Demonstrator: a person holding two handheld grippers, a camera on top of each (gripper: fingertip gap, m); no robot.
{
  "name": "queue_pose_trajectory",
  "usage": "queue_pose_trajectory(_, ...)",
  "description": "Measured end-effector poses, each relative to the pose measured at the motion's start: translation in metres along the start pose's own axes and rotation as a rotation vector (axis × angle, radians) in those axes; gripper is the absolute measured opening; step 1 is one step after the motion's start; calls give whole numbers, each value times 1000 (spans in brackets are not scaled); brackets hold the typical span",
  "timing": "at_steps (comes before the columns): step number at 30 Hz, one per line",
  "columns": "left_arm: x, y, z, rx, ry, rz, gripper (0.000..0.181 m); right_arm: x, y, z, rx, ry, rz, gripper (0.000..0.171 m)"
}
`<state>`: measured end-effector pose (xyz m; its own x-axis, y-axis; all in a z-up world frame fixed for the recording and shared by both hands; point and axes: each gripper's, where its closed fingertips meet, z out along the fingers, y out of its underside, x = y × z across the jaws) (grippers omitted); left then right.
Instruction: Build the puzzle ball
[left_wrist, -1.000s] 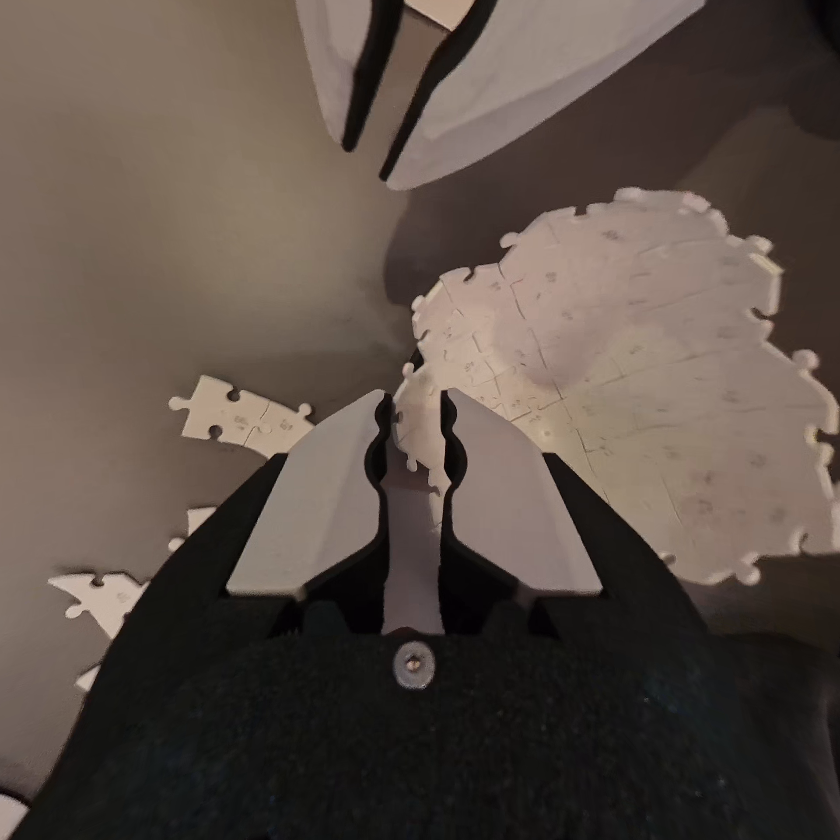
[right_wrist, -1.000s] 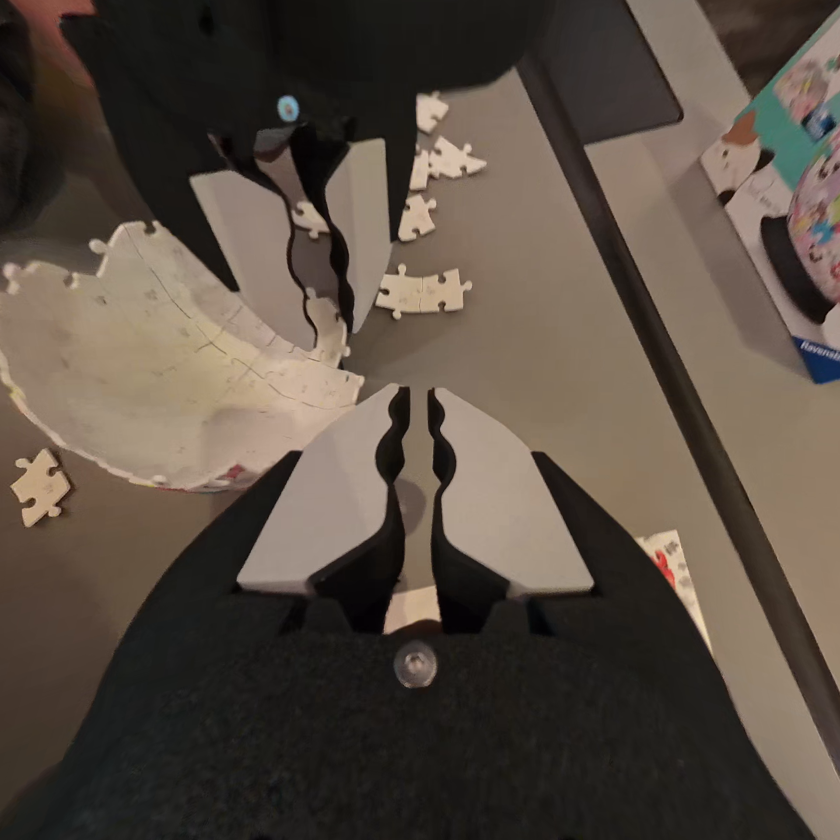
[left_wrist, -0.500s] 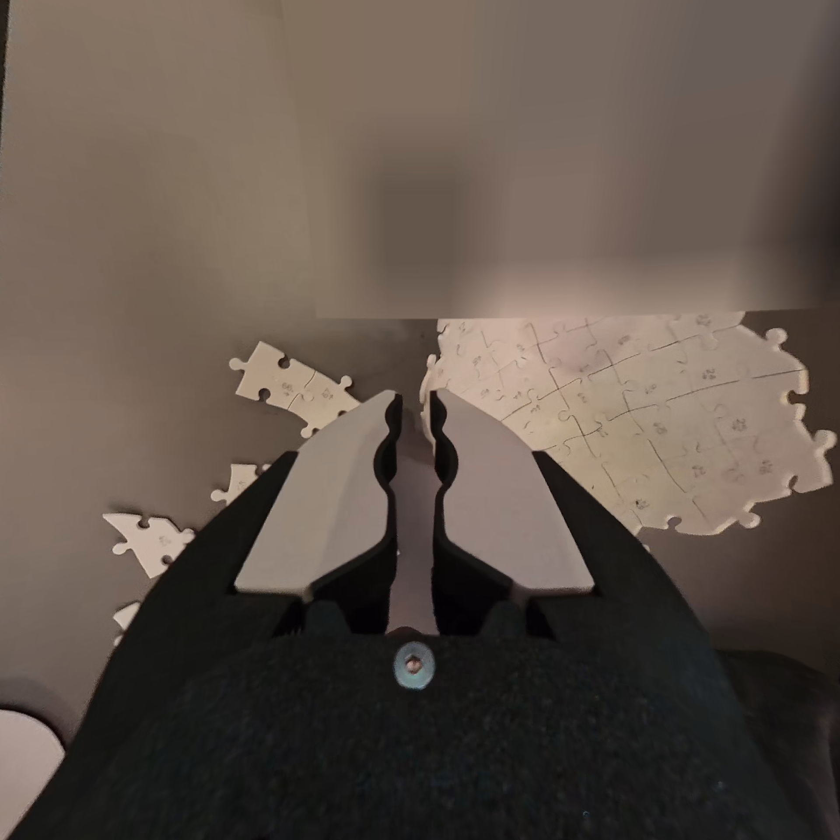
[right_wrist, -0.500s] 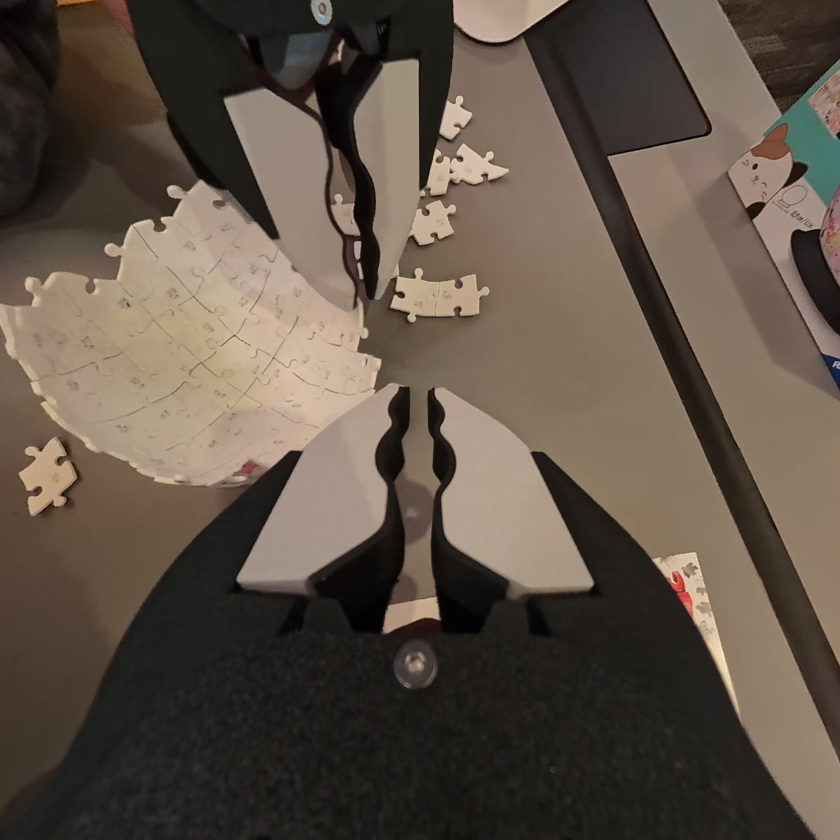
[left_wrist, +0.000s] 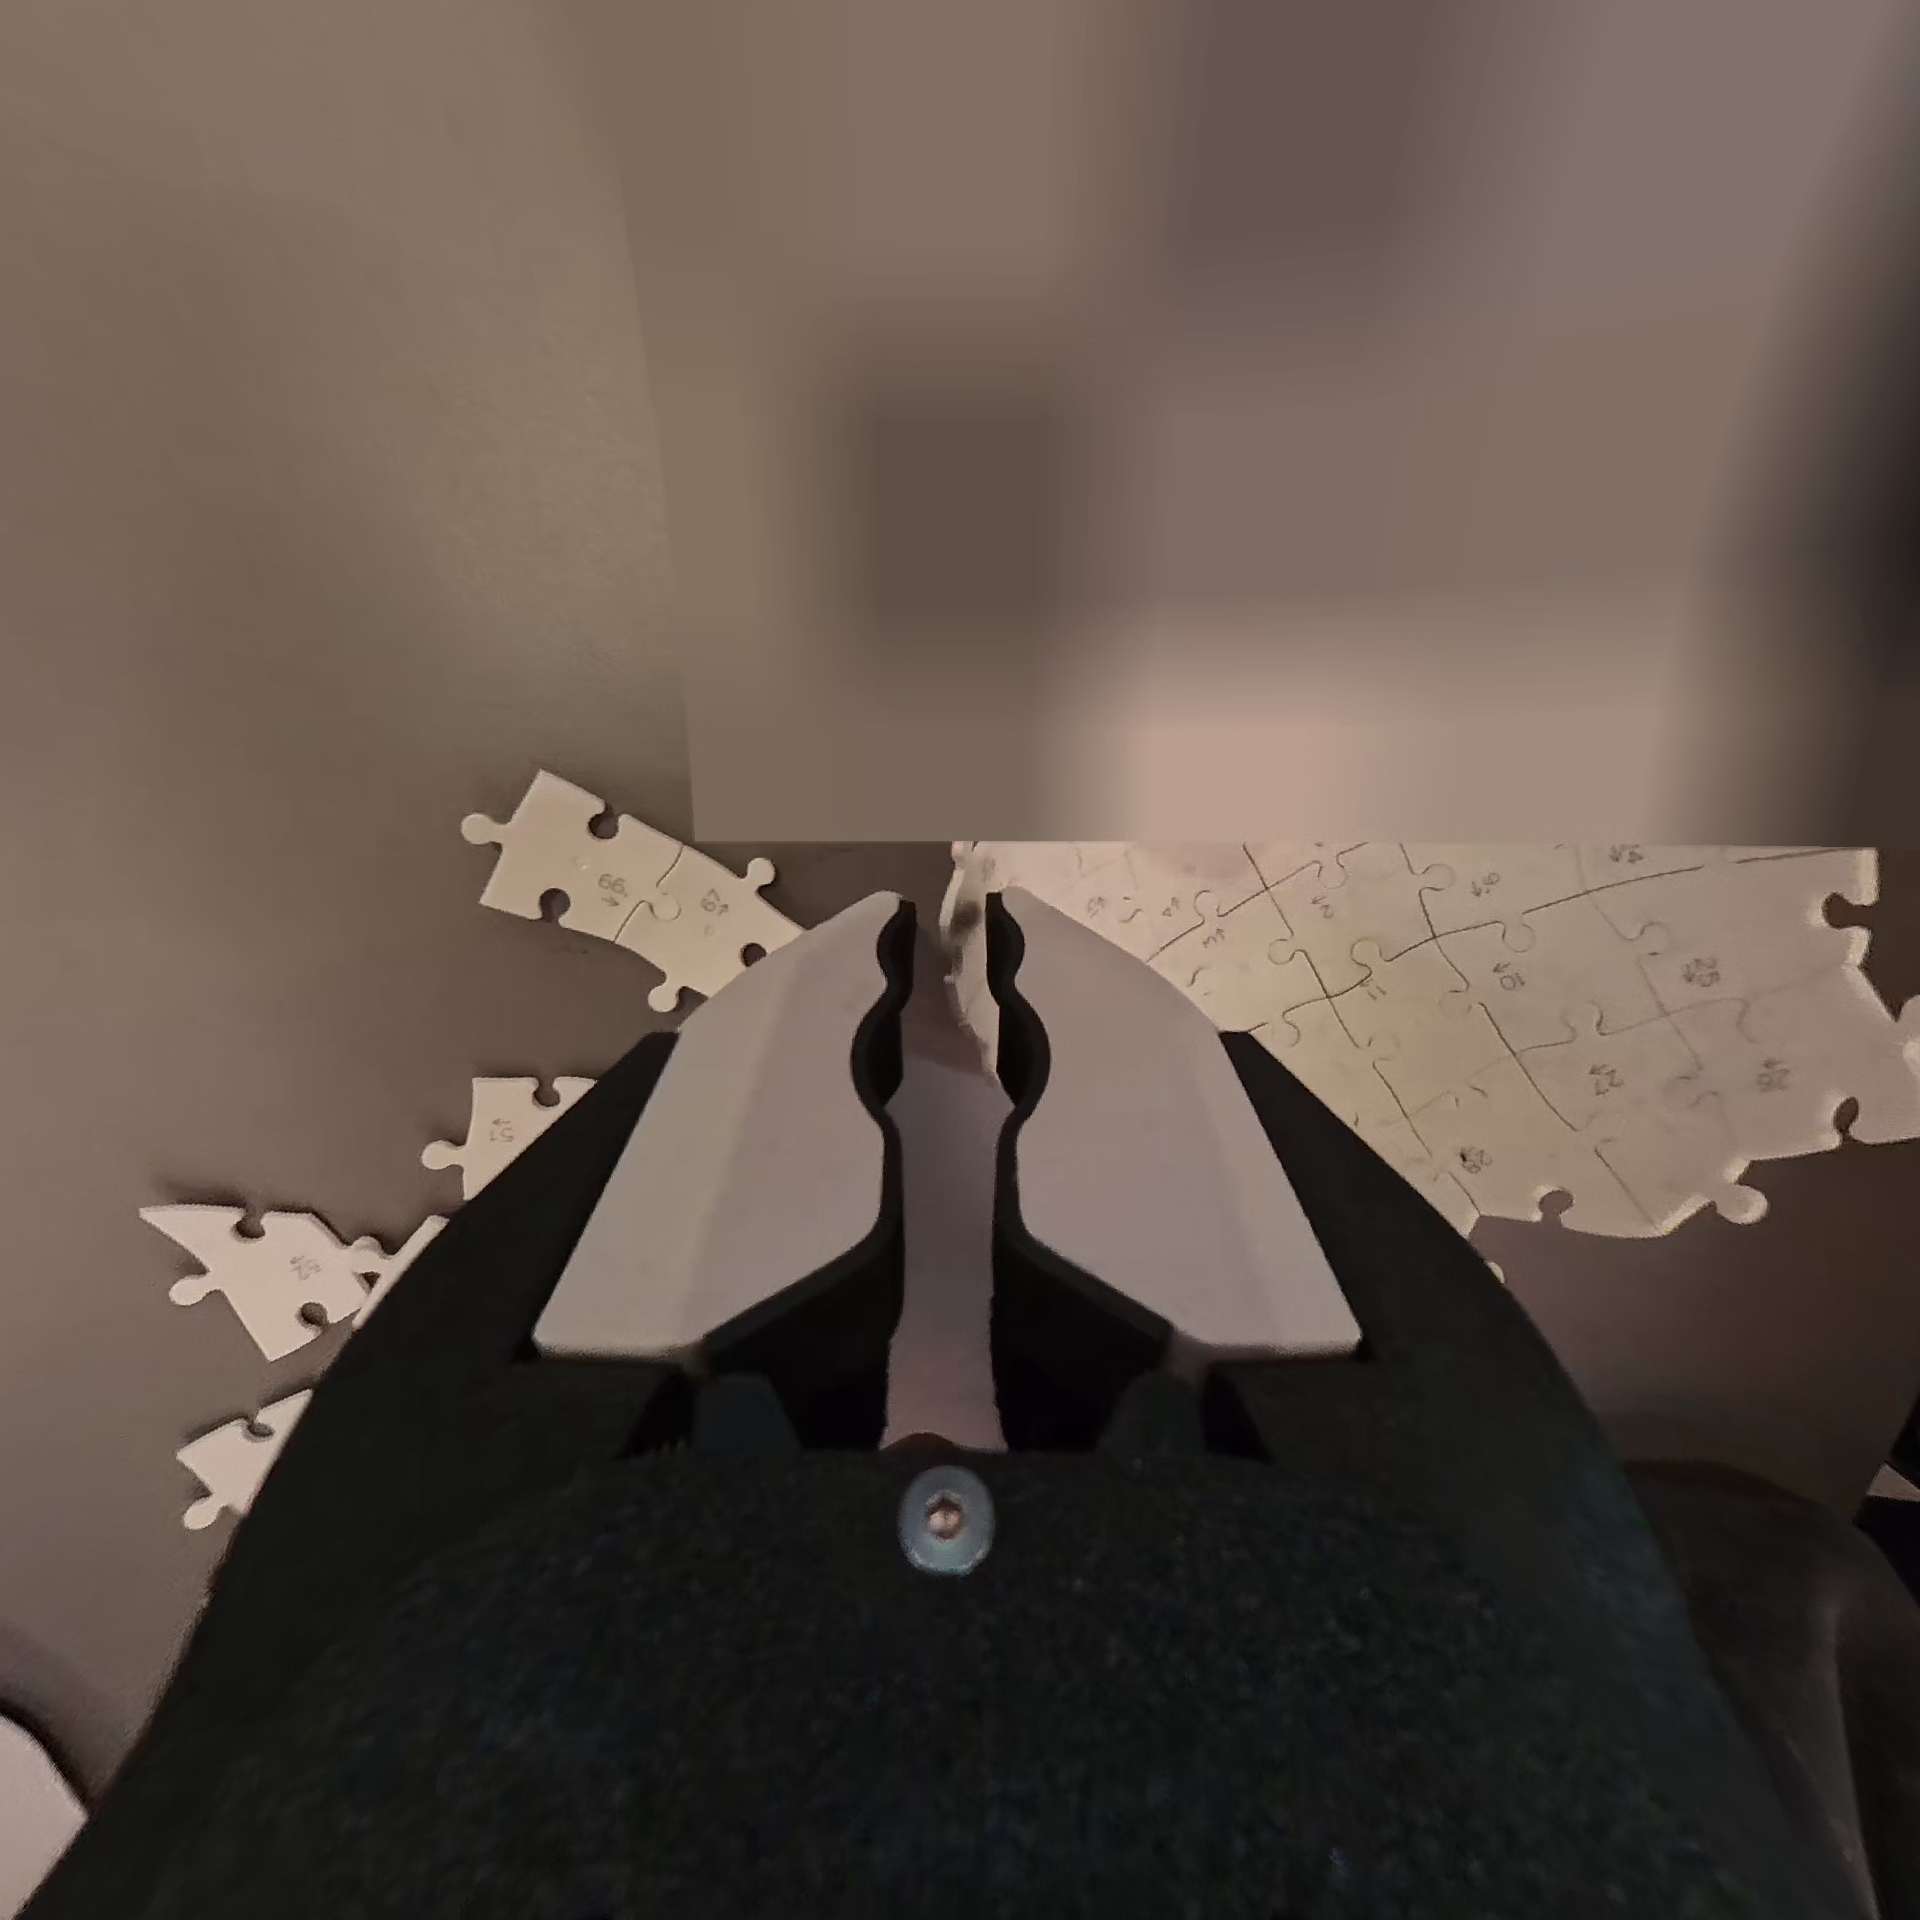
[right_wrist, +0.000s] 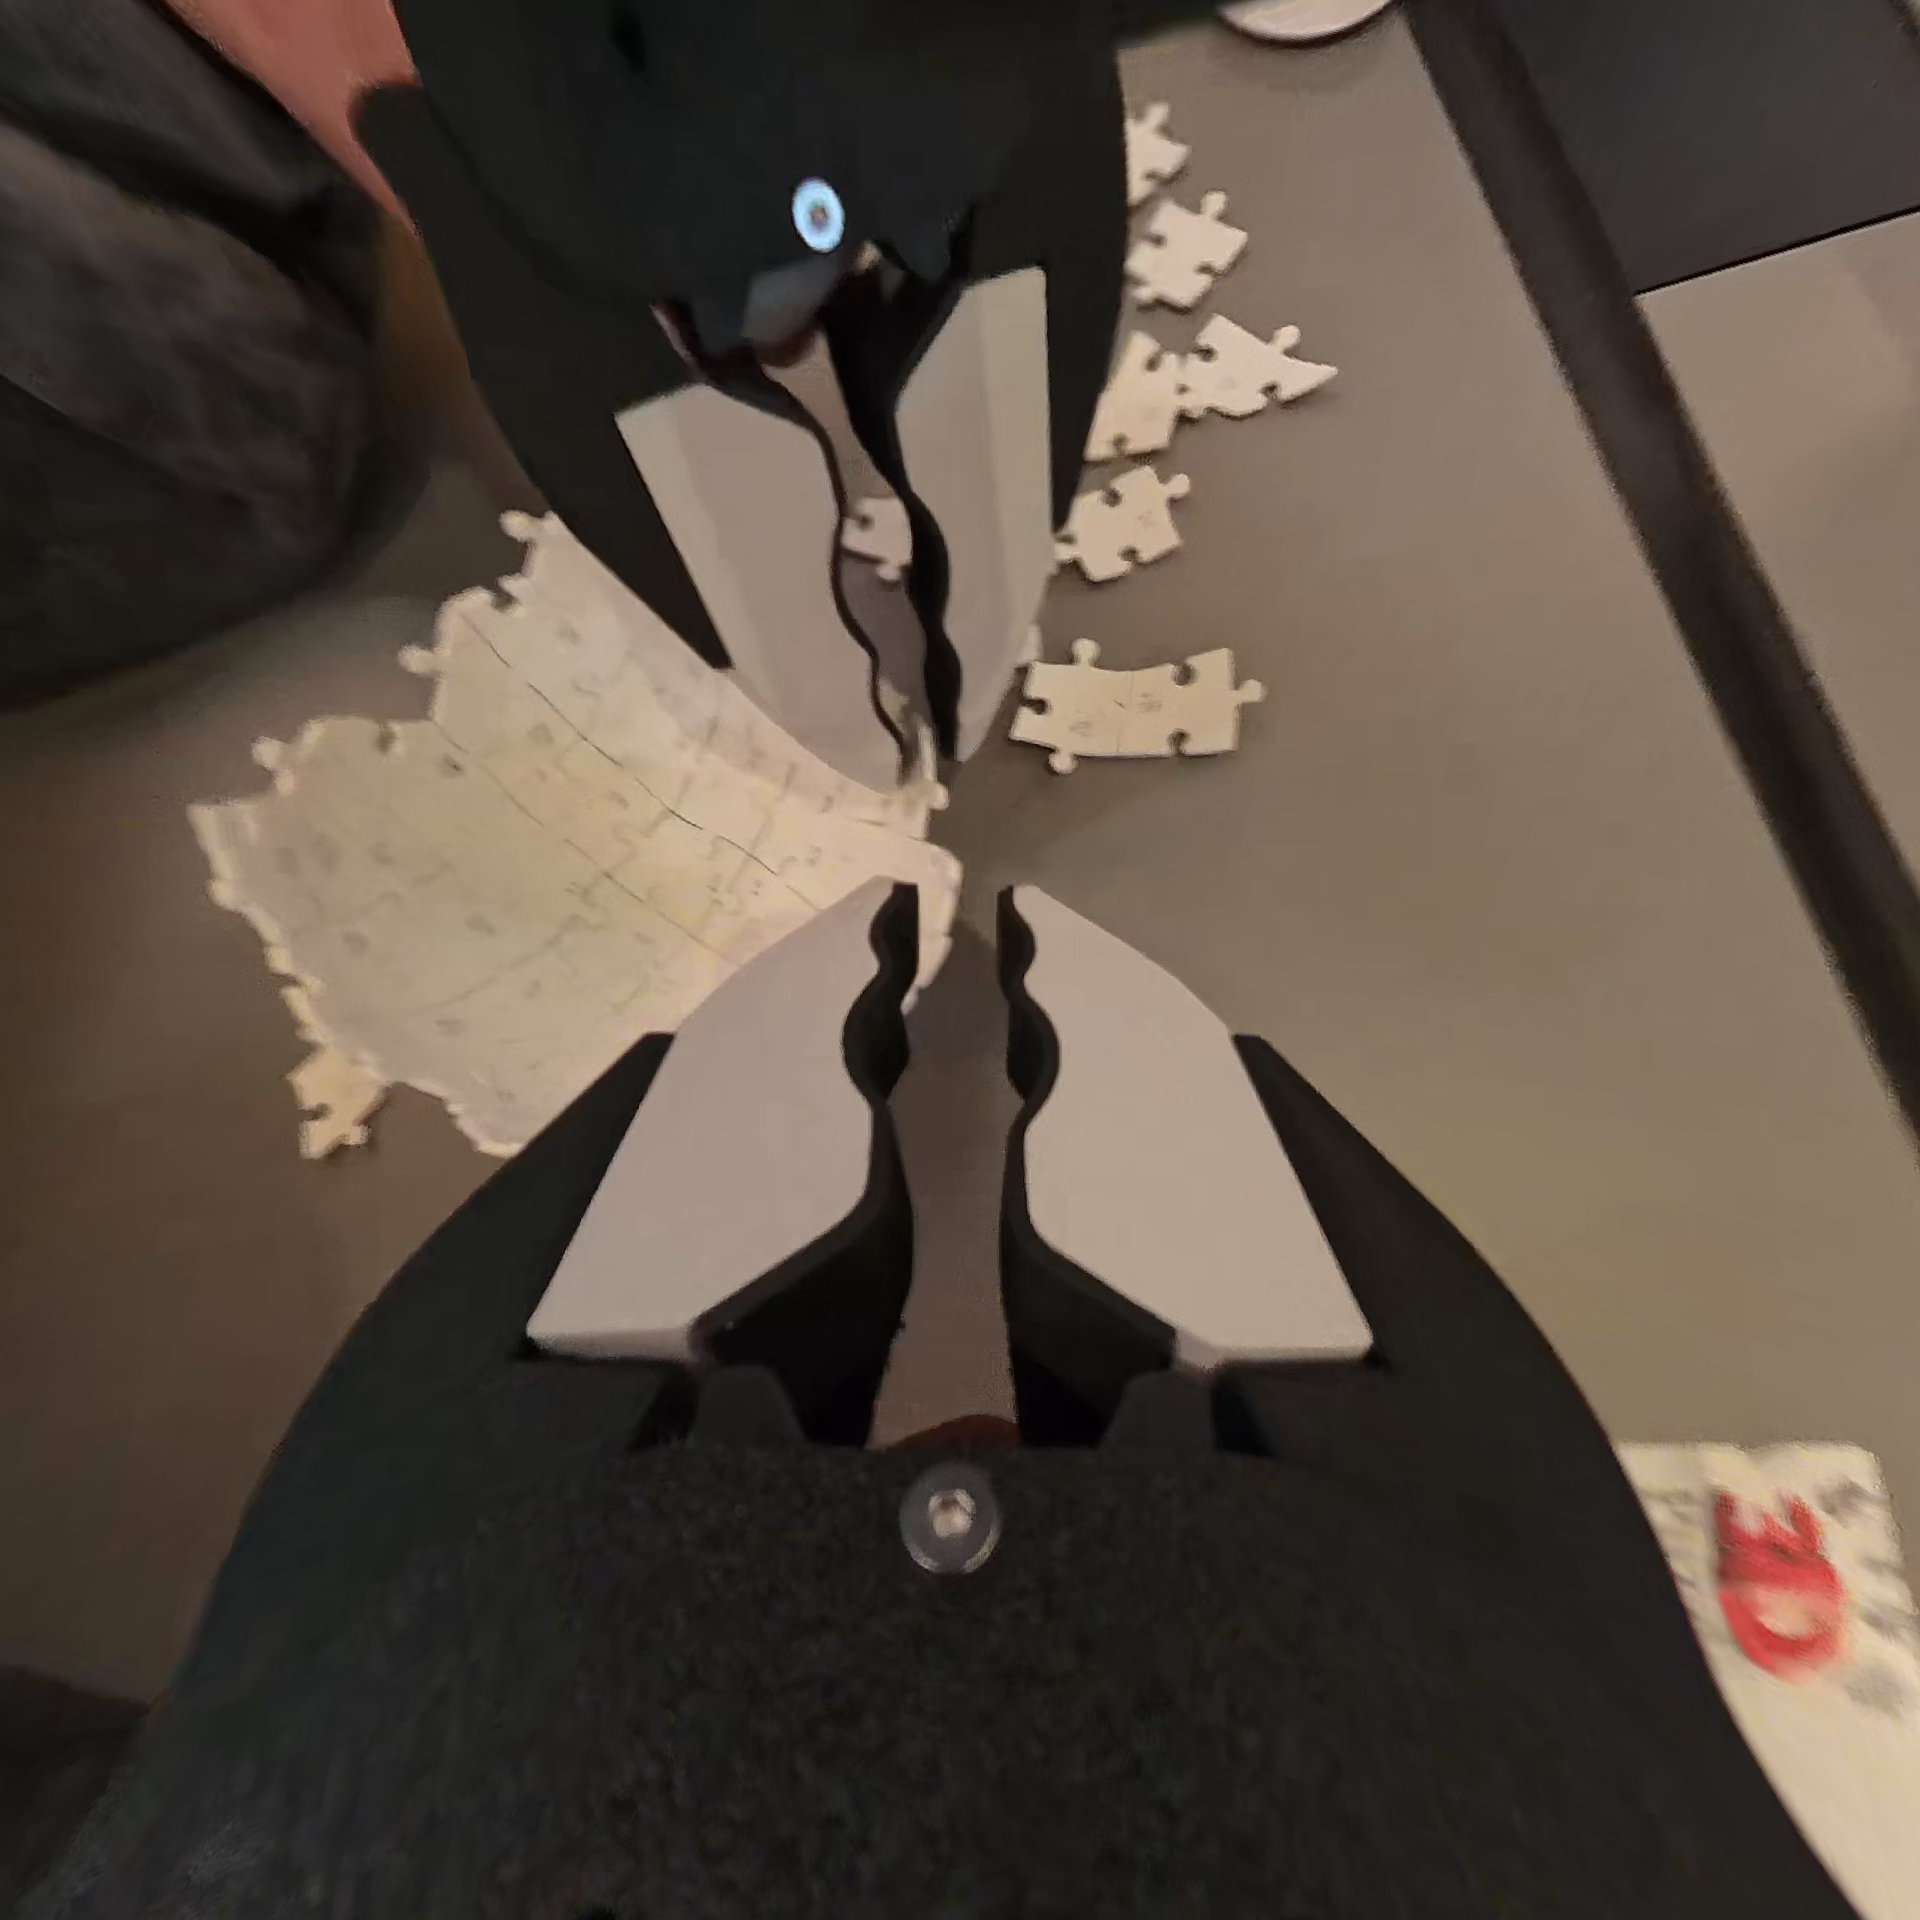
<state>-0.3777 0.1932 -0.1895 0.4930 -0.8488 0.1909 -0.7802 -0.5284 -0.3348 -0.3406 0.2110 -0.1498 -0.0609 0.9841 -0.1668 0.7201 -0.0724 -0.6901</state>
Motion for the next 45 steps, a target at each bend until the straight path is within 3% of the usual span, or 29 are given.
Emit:
queue_pose_trajectory(13, 3, -3, -3, -2, -12, 3, 5, -7, 5, 14, -54, -170, 99, 13)
queue_pose_trajectory(27, 1, -1, -5, -2, -30, 10, 4, -15, 5, 13, -44, -211, 107, 9)
queue_pose_trajectory(37, 2, -1, -5, 0, -30, 13, 4, 3, 3, 2, -52, -89, 104, 14)
queue_pose_trajectory(45, 2, -3, -5, 9, -19, 2, 4, 3, 11, 16, -200, -20, 50, 13)
